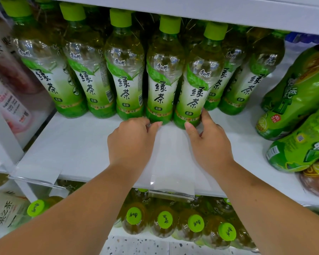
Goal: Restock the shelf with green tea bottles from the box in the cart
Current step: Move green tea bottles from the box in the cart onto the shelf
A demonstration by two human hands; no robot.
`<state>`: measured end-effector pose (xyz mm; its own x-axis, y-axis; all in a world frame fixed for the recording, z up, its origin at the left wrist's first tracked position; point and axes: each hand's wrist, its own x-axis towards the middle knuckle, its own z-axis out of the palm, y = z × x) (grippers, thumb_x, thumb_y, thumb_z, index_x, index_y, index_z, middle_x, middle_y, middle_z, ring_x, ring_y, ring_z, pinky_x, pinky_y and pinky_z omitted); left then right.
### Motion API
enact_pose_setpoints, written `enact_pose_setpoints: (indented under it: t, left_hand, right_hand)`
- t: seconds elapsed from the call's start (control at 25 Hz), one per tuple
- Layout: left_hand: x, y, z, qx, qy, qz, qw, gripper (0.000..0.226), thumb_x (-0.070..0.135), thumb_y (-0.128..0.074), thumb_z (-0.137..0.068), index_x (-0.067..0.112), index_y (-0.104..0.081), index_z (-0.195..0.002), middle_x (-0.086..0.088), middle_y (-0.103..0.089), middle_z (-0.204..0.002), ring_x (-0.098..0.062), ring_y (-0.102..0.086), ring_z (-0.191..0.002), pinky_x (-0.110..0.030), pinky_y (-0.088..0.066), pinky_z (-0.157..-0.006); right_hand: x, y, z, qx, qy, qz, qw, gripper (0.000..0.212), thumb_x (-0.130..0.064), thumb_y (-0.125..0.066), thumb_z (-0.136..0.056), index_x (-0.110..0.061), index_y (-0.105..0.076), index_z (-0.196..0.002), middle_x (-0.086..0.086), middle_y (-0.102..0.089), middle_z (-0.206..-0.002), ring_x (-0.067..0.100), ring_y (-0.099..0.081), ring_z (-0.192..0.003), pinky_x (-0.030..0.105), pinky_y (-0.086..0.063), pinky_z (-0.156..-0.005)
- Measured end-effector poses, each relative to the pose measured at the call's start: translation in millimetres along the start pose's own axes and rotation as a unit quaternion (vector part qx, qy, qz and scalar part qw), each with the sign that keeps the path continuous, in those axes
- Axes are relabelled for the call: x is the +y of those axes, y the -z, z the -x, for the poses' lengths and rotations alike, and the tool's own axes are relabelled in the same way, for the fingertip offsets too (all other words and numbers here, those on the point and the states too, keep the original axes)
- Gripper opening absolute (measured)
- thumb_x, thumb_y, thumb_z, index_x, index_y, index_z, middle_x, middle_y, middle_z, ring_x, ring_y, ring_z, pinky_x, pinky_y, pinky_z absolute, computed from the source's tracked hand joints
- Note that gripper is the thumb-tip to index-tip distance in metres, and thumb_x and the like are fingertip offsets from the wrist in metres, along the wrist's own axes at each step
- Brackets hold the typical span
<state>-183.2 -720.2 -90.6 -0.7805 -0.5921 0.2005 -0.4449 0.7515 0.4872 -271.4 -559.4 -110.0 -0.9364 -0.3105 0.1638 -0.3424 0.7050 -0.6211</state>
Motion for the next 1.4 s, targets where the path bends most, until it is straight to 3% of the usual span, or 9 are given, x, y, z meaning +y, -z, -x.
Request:
enact_pose_setpoints:
  t: [0.16,0.28,0.44,0.52,0.64,0.8,1.04,1.24,1.4]
  left_hand:
    - [-2,1,0,-0.01,0.006,0.025,1.0,0.046,0.058,-0.054,-0.094,0.018,-0.062,-0.07,0.003,-0.059,-0.06,-0.021,-0.056,-0.064,-0.028,-0.038,-0.052]
    - [-3,1,-2,-0.018,0.007,0.053,0.998,0.045,0.056,-0.057,-0.093,0.018,-0.061,-0.07,0.004,-0.06,-0.062,-0.02,-0.057,-0.064,-0.029,-0.041,-0.054]
    - [-5,8,-2,-0.054,0.023,0.104,0.993,0.038,0.052,-0.059,-0.093,0.018,-0.066,-0.077,0.008,-0.065,-0.07,-0.021,-0.063,-0.074,-0.028,-0.043,-0.056]
    - [-6,16,-2,-0.104,0.048,0.148,0.982,0.025,0.047,-0.062,-0.093,0.025,-0.072,-0.096,0.016,-0.064,-0.083,-0.016,-0.064,-0.09,-0.03,-0.048,-0.07]
    - [-6,35,3,-0.193,0.09,0.241,0.947,0.047,0.04,-0.065,-0.091,0.021,-0.06,-0.134,0.012,-0.062,-0.106,-0.016,-0.06,-0.108,-0.03,-0.046,-0.095]
    - [-13,62,29,-0.263,0.106,0.3,0.911,0.056,0.044,-0.06,-0.095,0.027,-0.046,-0.147,0.008,-0.055,-0.135,-0.015,-0.055,-0.121,-0.039,-0.043,-0.107]
    - [-21,100,82,-0.324,0.112,0.319,0.884,0.054,0.049,-0.05,-0.099,0.031,-0.041,-0.149,0.009,-0.05,-0.137,-0.011,-0.05,-0.116,-0.029,-0.037,-0.095]
    - [-34,136,129,-0.362,0.129,0.301,0.873,0.057,0.059,-0.046,-0.097,0.028,-0.046,-0.145,0.009,-0.053,-0.14,-0.015,-0.052,-0.127,-0.044,-0.041,-0.11]
    - [-20,161,184,-0.384,0.097,0.248,0.884,0.048,0.053,-0.046,-0.099,0.03,-0.051,-0.141,0.014,-0.055,-0.13,-0.01,-0.054,-0.119,-0.033,-0.042,-0.098]
  right_hand:
    - [-2,0,1,-0.015,-0.011,-0.018,1.0,0.058,-0.052,-0.047,-0.096,-0.04,-0.029,-0.149,-0.006,-0.054,-0.086,0.026,-0.057,-0.096,0.032,-0.04,-0.071]
    - [-3,2,-2,-0.028,-0.02,-0.041,0.999,0.056,-0.049,-0.05,-0.095,-0.039,-0.032,-0.147,-0.004,-0.065,-0.111,0.026,-0.057,-0.11,0.036,-0.047,-0.084]
    - [-21,15,1,-0.063,-0.07,-0.177,0.98,0.044,-0.023,-0.059,-0.097,-0.026,-0.049,-0.14,-0.017,-0.062,-0.119,-0.007,-0.056,-0.113,0.015,-0.044,-0.095]
    - [-34,22,8,-0.056,-0.131,-0.24,0.96,0.034,-0.012,-0.061,-0.095,-0.02,-0.057,-0.127,-0.014,-0.064,-0.108,-0.007,-0.061,-0.101,0.008,-0.045,-0.083]
    - [-53,34,31,-0.035,-0.22,-0.275,0.935,0.035,-0.02,-0.063,-0.094,-0.021,-0.058,-0.129,-0.005,-0.064,-0.111,0.014,-0.058,-0.104,0.027,-0.045,-0.09]
    - [-78,47,71,-0.045,-0.263,-0.28,0.922,0.045,-0.031,-0.059,-0.097,-0.025,-0.051,-0.142,-0.008,-0.054,-0.121,0.012,-0.051,-0.106,0.026,-0.038,-0.091]
    - [-101,61,135,-0.077,-0.294,-0.277,0.911,0.043,-0.035,-0.054,-0.099,-0.031,-0.051,-0.141,-0.008,-0.052,-0.136,0.009,-0.048,-0.111,0.026,-0.034,-0.094]
    - [-110,72,207,-0.105,-0.293,-0.293,0.904,0.048,-0.031,-0.054,-0.101,-0.025,-0.044,-0.148,-0.008,-0.054,-0.14,0.004,-0.051,-0.114,0.017,-0.039,-0.087]
    - [-97,90,264,-0.1,-0.298,-0.303,0.9,0.046,-0.031,-0.057,-0.099,-0.026,-0.047,-0.144,-0.013,-0.058,-0.126,0.006,-0.054,-0.118,0.033,-0.045,-0.105]
